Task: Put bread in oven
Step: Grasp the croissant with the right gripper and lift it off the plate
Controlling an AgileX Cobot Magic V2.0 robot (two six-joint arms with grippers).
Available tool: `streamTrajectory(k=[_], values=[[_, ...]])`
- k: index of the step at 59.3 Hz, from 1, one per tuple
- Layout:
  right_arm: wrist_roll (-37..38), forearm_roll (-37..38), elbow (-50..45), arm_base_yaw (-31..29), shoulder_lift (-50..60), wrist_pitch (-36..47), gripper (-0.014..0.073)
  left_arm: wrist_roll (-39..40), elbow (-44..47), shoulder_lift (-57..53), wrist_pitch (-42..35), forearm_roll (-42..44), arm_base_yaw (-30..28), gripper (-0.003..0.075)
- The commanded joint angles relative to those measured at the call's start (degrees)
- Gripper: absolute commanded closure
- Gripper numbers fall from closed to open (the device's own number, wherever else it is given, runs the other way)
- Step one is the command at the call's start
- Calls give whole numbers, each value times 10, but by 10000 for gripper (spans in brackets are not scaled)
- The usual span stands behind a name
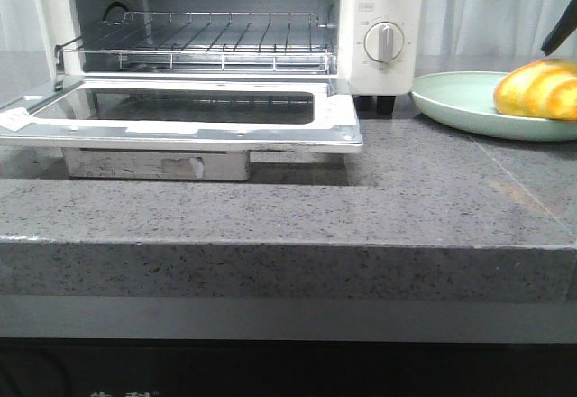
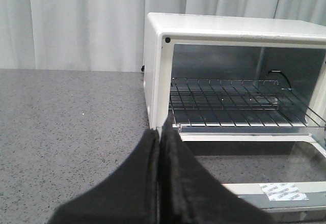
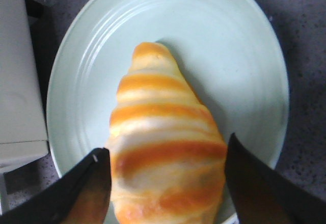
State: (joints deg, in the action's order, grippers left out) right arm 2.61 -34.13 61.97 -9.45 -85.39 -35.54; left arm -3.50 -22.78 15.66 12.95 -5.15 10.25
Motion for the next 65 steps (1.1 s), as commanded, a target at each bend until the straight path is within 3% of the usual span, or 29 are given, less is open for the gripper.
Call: streamTrajectory(k=[1, 18, 21, 30, 38, 65], values=[[-17, -16, 20, -3, 10, 10, 95, 2, -15, 4, -41, -1, -2, 741], [-43, -16, 20, -2, 0, -5, 130, 2, -15, 4, -41, -1, -2, 741], [-49, -17, 20, -2, 0, -8, 179, 2, -15, 4, -41, -1, -2, 741], [-60, -35, 20, -2, 0, -15, 444, 2, -15, 4, -41, -1, -2, 741], [-60, -57, 20, -2, 2, -17, 568, 2, -15, 4, -41, -1, -2, 741], [-71, -51, -25, 5, 159, -54, 592, 2, -15, 4, -41, -1, -2, 741]])
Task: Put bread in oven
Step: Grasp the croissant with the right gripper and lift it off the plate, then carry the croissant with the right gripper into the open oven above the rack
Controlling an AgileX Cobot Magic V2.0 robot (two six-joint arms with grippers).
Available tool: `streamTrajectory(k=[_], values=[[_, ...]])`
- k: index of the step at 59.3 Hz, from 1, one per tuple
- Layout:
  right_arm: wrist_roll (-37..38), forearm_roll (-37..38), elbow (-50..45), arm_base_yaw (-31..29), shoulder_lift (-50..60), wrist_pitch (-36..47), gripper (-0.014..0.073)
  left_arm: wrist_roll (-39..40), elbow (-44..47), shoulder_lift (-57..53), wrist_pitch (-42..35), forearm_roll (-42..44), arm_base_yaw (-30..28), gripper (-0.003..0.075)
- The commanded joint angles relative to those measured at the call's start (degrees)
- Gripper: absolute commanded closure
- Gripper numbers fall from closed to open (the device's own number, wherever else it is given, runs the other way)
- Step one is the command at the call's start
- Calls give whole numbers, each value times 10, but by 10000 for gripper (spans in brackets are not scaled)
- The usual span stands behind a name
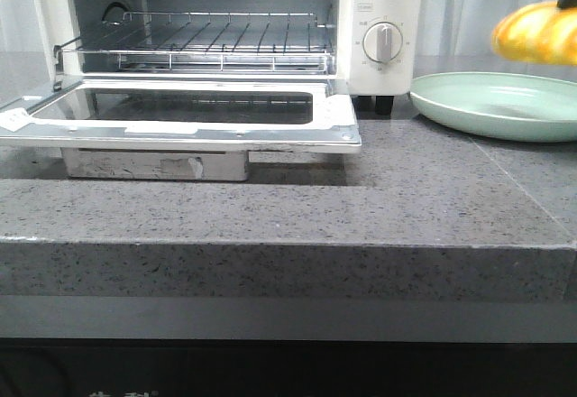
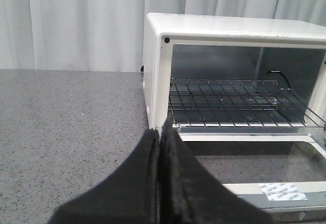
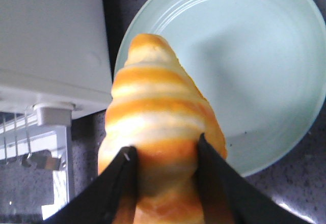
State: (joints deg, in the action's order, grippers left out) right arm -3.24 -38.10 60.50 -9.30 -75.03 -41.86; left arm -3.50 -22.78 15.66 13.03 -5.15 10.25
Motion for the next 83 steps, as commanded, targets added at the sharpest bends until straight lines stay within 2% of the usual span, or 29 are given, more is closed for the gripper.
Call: streamTrajectory(k=[1, 11, 19, 31, 38, 50, 63, 83], values=[[-12, -11, -21, 6, 63, 11, 592, 2, -15, 4, -42, -1, -2, 741], [-12, -53, -118, 73, 161, 41, 592, 2, -15, 4, -42, -1, -2, 741], [-21, -114, -167, 173, 202, 114, 592, 2, -15, 4, -42, -1, -2, 741], [-22, -146, -149, 337, 151, 249, 590, 2, -15, 4, -42, -1, -2, 741], [-22, -146, -88, 398, 63, 320, 590, 2, -15, 4, -42, -1, -2, 741], [-22, -146, 47, 407, -83, 339, 589, 2, -15, 4, -42, 0, -2, 741], [-22, -146, 160, 406, -169, 335, 589, 2, -15, 4, -42, 0, -2, 741], [-23, -145, 181, 401, -204, 386, 589, 2, -15, 4, -42, 0, -2, 741]])
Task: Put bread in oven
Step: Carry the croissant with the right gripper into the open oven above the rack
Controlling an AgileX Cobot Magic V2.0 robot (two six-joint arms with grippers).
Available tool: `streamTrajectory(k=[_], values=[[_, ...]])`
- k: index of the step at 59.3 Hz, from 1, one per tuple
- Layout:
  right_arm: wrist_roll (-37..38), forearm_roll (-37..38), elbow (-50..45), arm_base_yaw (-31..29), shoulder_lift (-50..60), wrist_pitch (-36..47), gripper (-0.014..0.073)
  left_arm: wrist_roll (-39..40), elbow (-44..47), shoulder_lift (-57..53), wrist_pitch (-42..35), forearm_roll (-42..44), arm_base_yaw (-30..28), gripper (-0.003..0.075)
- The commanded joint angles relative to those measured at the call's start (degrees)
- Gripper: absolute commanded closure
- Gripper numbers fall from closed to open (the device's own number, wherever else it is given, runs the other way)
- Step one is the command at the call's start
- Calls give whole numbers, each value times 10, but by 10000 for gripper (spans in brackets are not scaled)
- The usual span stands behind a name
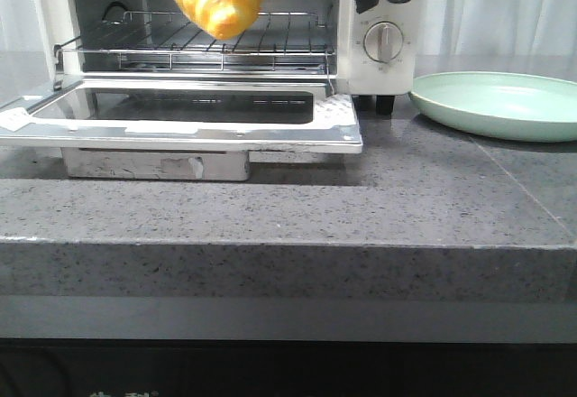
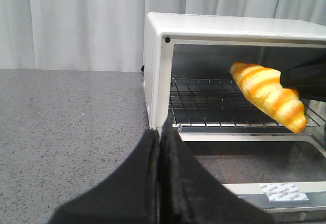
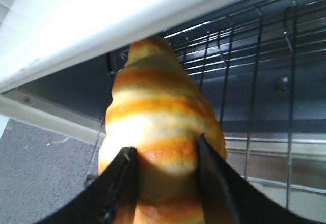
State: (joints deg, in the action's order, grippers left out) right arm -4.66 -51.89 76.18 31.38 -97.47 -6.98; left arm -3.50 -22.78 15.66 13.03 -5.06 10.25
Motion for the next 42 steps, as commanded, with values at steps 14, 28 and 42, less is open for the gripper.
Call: streamTrajectory(k=[14, 28, 42], values=[[-8, -7, 25, -8, 17, 53, 408, 2, -15, 4, -42, -1, -2, 741], [-8, -7, 25, -8, 17, 54, 167, 2, -15, 4, -42, 1, -2, 741], [-8, -7, 25, -8, 17, 60, 139, 2, -15, 4, -42, 2, -2, 741]])
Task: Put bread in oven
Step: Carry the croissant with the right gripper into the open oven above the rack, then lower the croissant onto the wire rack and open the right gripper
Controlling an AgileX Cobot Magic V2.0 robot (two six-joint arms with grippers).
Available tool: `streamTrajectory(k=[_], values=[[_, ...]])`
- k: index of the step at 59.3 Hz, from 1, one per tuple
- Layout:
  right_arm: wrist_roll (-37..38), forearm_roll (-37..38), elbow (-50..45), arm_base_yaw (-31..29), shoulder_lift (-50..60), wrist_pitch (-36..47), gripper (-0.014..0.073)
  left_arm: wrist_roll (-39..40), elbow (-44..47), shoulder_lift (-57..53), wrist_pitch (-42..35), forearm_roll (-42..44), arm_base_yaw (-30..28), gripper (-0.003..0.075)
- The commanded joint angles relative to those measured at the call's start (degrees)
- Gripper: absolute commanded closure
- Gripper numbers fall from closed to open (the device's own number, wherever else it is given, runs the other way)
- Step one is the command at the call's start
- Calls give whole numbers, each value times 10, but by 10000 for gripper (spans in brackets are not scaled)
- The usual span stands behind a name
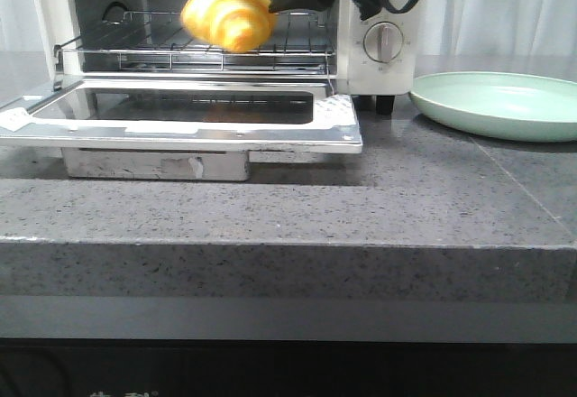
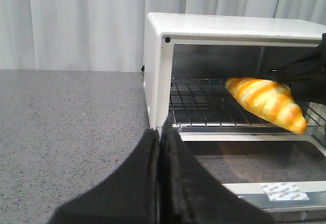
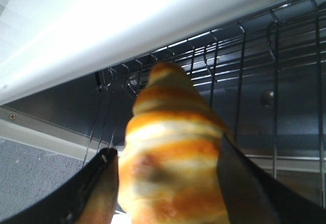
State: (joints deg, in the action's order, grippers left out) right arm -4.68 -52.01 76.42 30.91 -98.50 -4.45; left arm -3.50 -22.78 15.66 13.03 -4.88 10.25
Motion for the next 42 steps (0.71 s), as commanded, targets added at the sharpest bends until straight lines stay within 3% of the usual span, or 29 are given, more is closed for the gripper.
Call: streamTrajectory(k=[1, 21, 31, 36, 42], values=[[-8, -6, 22, -3, 27, 35, 139, 2, -15, 4, -42, 1, -2, 741], [-12, 5, 19, -3, 57, 8, 172, 2, -15, 4, -42, 1, -2, 741], [-13, 31, 6, -14, 92, -35, 415, 2, -15, 4, -42, 1, -2, 741], [-13, 62, 6, -27, 109, -96, 563, 2, -15, 4, -42, 1, -2, 741], [-13, 118, 6, -48, 130, -170, 669, 2, -15, 4, -42, 1, -2, 741]])
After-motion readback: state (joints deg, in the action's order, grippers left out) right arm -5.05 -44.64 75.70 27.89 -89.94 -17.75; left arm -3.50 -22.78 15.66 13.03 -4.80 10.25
